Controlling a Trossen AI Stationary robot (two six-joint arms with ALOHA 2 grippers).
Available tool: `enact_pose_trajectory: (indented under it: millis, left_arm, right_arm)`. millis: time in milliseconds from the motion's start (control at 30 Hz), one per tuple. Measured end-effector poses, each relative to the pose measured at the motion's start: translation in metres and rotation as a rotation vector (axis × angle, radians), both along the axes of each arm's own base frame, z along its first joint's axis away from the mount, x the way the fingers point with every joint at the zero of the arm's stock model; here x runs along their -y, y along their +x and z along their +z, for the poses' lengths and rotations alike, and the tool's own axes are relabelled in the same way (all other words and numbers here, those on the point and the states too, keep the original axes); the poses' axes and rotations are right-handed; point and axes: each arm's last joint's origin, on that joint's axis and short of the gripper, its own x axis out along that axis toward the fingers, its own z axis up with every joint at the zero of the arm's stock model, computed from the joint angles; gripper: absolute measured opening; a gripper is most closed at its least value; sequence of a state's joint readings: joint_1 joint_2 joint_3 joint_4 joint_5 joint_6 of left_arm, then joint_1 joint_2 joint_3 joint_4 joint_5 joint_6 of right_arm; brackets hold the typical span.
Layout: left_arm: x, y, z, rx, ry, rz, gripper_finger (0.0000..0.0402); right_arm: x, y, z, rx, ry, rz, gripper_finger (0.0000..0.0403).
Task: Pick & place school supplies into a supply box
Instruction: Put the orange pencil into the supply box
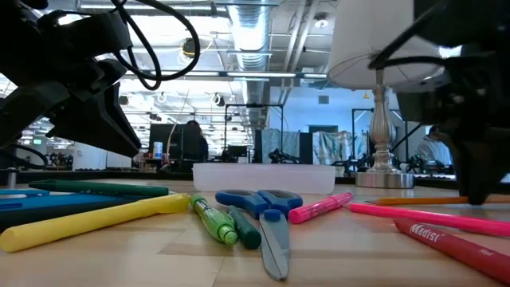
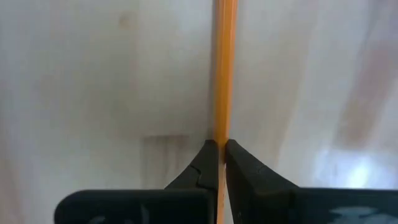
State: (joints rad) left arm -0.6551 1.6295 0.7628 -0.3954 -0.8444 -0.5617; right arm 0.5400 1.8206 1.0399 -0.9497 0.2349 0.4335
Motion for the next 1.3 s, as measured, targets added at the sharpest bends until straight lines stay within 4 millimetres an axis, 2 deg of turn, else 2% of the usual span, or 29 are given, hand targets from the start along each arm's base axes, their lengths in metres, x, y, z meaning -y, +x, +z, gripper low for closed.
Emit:
enact_pose_trajectory:
  millis: [400,633,867,1033,1133,1300]
  left_arm:
    - [0.000,0.000,0.000,-0.006,0.005,0.000,0.0071]
    - [0.000,0.000,0.000,-0.006,0.005,0.000,0.0071]
    - [0.000,0.000,0.000,-0.006,0.005,-0.001,0.0071]
    - [-0.001,-0.001,0.000,-0.014,0.010,-0.001,0.0071]
    - [0.000,-0.001,-0.001,-0.025,-0.001,-0.007,0.0071]
    - [0.000,-0.002,-0.001,-0.030,-0.008,-0.010,0.0071]
  right_arm:
    - [0.005,0.010,0.021,0.018,-0.118,0.037,0.0000]
    - [0.026,0.024,0.043,0.022,-0.254,0.004,0.0000]
    - [0.067,0.066,0.067,0.156,-0.308,-0.006,0.0000]
    - [0.099,0.097,0.072,0.271,-0.299,0.130,0.0000]
    - [0.110,0.109,0.075,0.328,-0.308,0.197,0.0000]
    - [0.121,0.122,0.076,0.412,-0.227,0.253,0.0000]
